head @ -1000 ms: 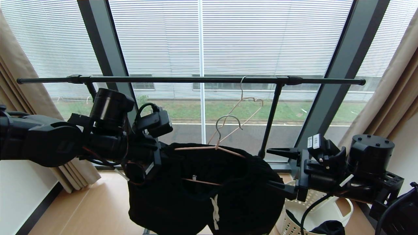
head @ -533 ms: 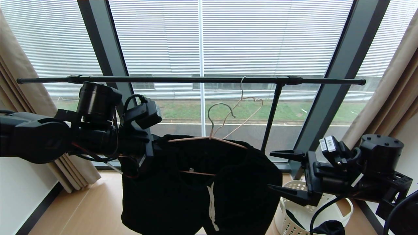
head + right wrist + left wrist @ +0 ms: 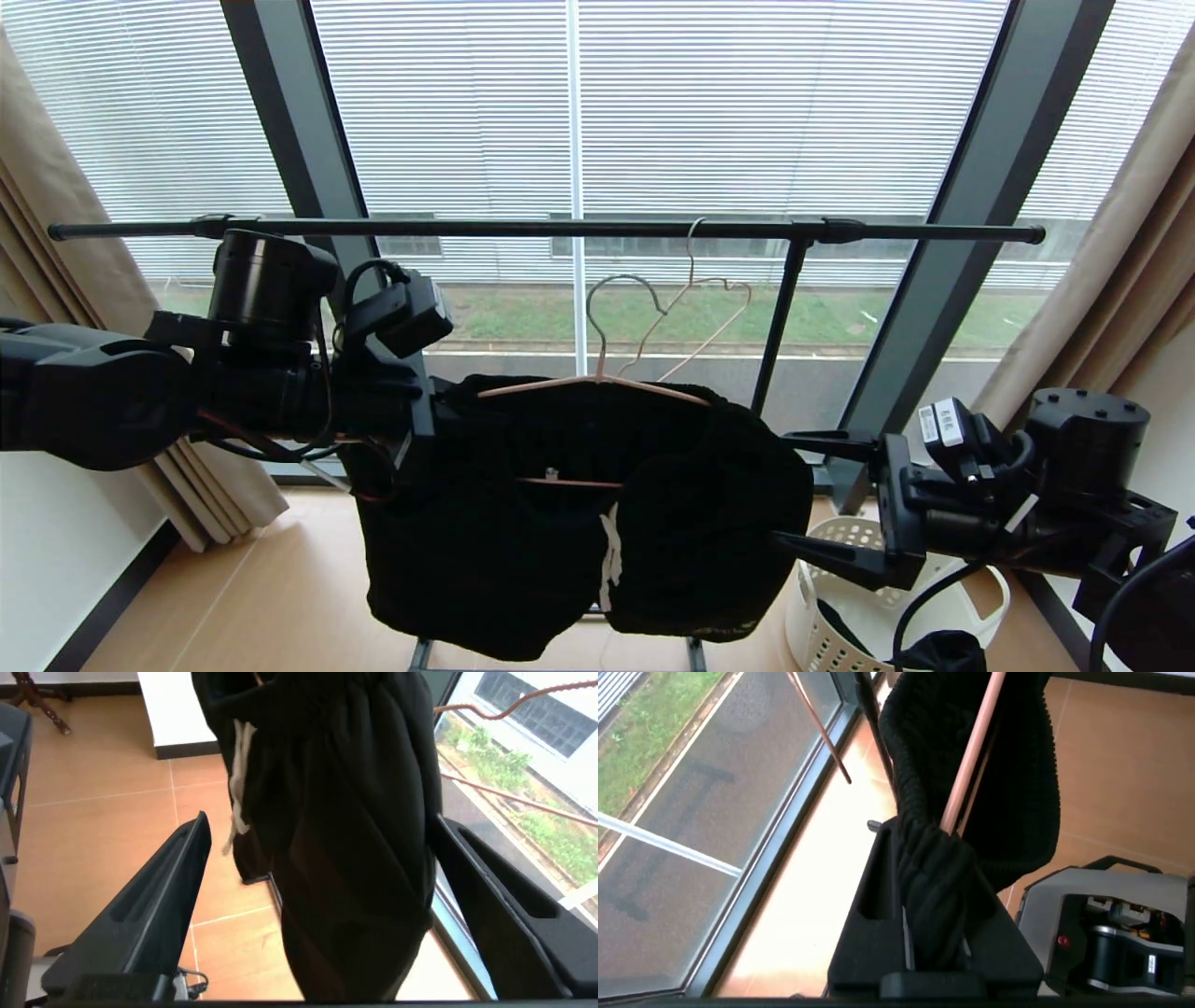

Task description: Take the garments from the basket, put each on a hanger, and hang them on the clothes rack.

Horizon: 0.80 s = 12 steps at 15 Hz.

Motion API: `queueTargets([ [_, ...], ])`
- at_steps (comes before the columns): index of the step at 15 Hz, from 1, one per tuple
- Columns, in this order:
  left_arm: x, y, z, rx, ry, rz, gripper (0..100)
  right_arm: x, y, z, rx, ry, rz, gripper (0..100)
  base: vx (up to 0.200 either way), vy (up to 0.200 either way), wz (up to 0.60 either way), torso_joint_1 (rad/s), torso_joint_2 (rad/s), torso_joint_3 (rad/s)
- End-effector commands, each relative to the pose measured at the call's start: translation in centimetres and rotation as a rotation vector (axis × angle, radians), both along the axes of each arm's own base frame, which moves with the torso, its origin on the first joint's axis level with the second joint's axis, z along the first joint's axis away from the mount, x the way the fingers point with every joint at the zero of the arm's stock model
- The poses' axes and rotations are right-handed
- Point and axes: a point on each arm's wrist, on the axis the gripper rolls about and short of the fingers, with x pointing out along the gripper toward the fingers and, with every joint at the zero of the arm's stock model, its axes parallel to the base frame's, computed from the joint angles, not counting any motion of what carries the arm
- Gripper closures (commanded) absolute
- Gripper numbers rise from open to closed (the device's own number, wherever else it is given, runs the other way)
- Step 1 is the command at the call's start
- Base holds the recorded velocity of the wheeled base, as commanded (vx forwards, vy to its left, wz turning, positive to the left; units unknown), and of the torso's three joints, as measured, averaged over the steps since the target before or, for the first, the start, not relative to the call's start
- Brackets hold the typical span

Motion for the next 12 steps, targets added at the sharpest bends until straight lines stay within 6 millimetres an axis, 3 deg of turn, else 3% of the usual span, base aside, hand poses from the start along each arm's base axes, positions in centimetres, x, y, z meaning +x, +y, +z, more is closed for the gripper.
queueTargets([
  [1, -0.1, 0.5, 0.5, -0.006, -0.013, 0.014, 100, 0.5, -0.4, -0.2, -0.001, 0.003, -0.016, 0, 0.000, 0.000, 0.00, 0.000, 0.00, 0.000],
  [12, -1.7, 1.3, 2.0, -0.048, -0.020, 0.030, 100, 2.2, 0.3, -3.1, -0.027, 0.086, -0.031, 0, 0.000, 0.000, 0.00, 0.000, 0.00, 0.000],
])
